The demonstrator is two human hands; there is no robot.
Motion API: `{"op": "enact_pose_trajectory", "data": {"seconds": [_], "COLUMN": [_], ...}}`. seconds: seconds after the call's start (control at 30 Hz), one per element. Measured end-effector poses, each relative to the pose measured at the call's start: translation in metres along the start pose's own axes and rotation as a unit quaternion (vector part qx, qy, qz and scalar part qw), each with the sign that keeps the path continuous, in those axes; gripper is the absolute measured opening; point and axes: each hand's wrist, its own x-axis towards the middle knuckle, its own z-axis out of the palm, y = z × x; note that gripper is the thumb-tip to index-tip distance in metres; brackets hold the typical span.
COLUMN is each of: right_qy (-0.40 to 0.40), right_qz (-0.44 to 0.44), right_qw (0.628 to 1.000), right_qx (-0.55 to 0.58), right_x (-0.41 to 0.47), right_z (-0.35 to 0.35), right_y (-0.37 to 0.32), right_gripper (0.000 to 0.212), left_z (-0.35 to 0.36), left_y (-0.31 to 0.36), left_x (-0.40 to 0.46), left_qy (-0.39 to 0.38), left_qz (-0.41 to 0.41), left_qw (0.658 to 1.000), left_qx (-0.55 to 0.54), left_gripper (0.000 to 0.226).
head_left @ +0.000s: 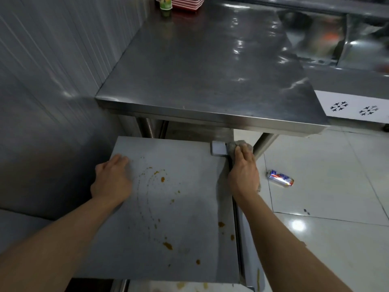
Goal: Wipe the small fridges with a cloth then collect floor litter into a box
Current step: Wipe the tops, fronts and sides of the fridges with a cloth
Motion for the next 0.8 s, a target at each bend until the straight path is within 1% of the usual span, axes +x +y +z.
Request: {"op": "enact_pose_trajectory", "data": {"seconds": [0.1,0.23,0.3,0.4,0.5,0.53,0.67,0.73,0.8], "right_qy": [-0.011,-0.02,-0.015,0.004,-0.017,-0.024,0.007,0.017,0.019], "right_qz": [0.016,0.01,-0.004,-0.049,-0.126,-0.134,-0.088,-0.087,-0.096], "right_qw": [1.0,1.0,1.0,0.999,0.992,0.991,0.996,0.995,0.993], "right_qx": [-0.007,0.0,0.003,0.009,-0.003,-0.004,0.016,0.045,0.062], "right_x": [-0.011,-0.005,-0.002,-0.004,0.007,0.014,0.012,0.002,-0.004], "right_z": [0.002,0.005,0.014,0.029,0.03,0.028,0.042,0.056,0.065], "right_y": [-0.01,-0.03,-0.044,-0.059,-0.057,-0.057,-0.087,-0.11,-0.128], "right_gripper": [0.046,0.056,0.055,0.049,0.047,0.047,0.047,0.046,0.046], "left_z": [0.0,0.0,-0.001,-0.003,-0.003,-0.002,0.002,0.001,0.0], "left_y": [0.001,-0.002,-0.005,-0.01,-0.016,-0.018,-0.03,-0.034,-0.033], "left_x": [-0.001,-0.001,0.0,0.001,0.001,0.001,-0.002,-0.002,-0.002], "left_qy": [0.001,0.002,-0.006,-0.006,-0.003,0.0,0.03,0.036,0.032], "left_qz": [-0.004,-0.002,-0.004,0.002,0.025,0.031,0.016,0.018,0.024], "left_qw": [1.0,1.0,1.0,1.0,0.998,0.997,0.988,0.982,0.98], "left_qx": [0.004,0.007,0.0,-0.017,-0.05,-0.066,-0.148,-0.182,-0.194], "left_gripper": [0.05,0.055,0.058,0.061,0.059,0.058,0.053,0.046,0.042]}}
